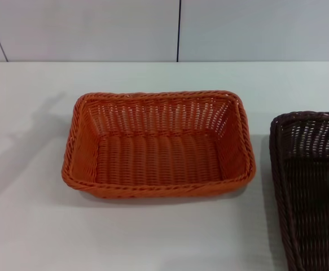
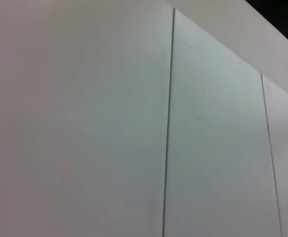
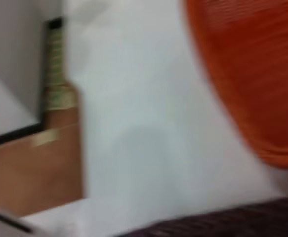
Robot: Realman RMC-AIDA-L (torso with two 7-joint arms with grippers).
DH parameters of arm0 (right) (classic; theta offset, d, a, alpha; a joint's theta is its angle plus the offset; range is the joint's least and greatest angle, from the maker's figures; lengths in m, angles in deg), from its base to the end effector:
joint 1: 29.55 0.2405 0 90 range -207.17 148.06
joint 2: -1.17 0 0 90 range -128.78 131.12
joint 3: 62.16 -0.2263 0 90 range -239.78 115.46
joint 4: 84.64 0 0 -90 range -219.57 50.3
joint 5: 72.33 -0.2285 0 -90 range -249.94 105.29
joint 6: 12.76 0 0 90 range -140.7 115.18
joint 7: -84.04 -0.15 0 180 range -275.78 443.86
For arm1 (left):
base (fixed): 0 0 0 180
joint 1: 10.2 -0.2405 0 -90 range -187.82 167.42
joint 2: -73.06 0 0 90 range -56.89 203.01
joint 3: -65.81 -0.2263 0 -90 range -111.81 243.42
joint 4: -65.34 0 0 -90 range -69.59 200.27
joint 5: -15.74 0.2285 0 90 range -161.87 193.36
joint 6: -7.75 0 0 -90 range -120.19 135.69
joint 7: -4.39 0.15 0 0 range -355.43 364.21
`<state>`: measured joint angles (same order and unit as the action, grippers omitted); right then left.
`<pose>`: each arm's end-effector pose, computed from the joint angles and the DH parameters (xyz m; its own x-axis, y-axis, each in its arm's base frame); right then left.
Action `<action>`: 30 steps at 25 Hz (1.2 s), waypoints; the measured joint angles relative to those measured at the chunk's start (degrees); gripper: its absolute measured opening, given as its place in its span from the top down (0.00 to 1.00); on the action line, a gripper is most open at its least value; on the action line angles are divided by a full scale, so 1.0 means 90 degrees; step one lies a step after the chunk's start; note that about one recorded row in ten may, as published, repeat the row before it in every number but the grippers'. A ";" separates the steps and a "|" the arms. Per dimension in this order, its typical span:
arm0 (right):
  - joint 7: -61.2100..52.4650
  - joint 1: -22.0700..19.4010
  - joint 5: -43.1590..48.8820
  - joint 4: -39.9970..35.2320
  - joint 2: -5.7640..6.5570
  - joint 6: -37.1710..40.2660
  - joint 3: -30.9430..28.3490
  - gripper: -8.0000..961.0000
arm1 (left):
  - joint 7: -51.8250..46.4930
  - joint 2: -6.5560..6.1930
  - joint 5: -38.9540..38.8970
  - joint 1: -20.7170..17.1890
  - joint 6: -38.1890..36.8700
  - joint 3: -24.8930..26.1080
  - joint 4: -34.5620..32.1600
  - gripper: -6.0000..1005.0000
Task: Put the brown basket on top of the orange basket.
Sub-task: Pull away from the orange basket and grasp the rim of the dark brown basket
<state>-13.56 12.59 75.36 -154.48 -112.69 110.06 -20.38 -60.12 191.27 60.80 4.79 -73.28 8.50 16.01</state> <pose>0.1858 0.3271 0.1161 0.9455 -0.2645 0.1897 -0.2717 -0.9623 0.0123 -0.2173 0.3427 0.1391 0.3661 -0.3192 0.8741 0.5971 -0.6399 -0.4838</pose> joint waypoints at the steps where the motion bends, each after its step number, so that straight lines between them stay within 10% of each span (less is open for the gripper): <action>1: 0.0000 0.0000 0.0000 0.0000 0.0000 0.0000 0.0000 0.39 | 0.0000 0.0000 0.0000 0.0004 -0.0001 0.0000 0.0017 0.17; 11: -0.0474 -0.0050 0.0078 -0.1424 0.0365 -0.0697 -0.0084 0.39 | 0.0001 0.0008 -0.0034 0.0000 -0.0079 -0.0010 0.0033 0.17; 30: -0.0124 0.0121 0.0686 -0.0238 0.0411 -0.3063 0.0094 0.39 | 0.0044 -0.0004 -0.0170 0.0038 -0.0158 -0.0009 0.0304 0.17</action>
<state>-14.68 13.68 81.53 -156.62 -109.00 82.49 -19.53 -59.72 191.23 59.28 5.13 -74.70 8.42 18.75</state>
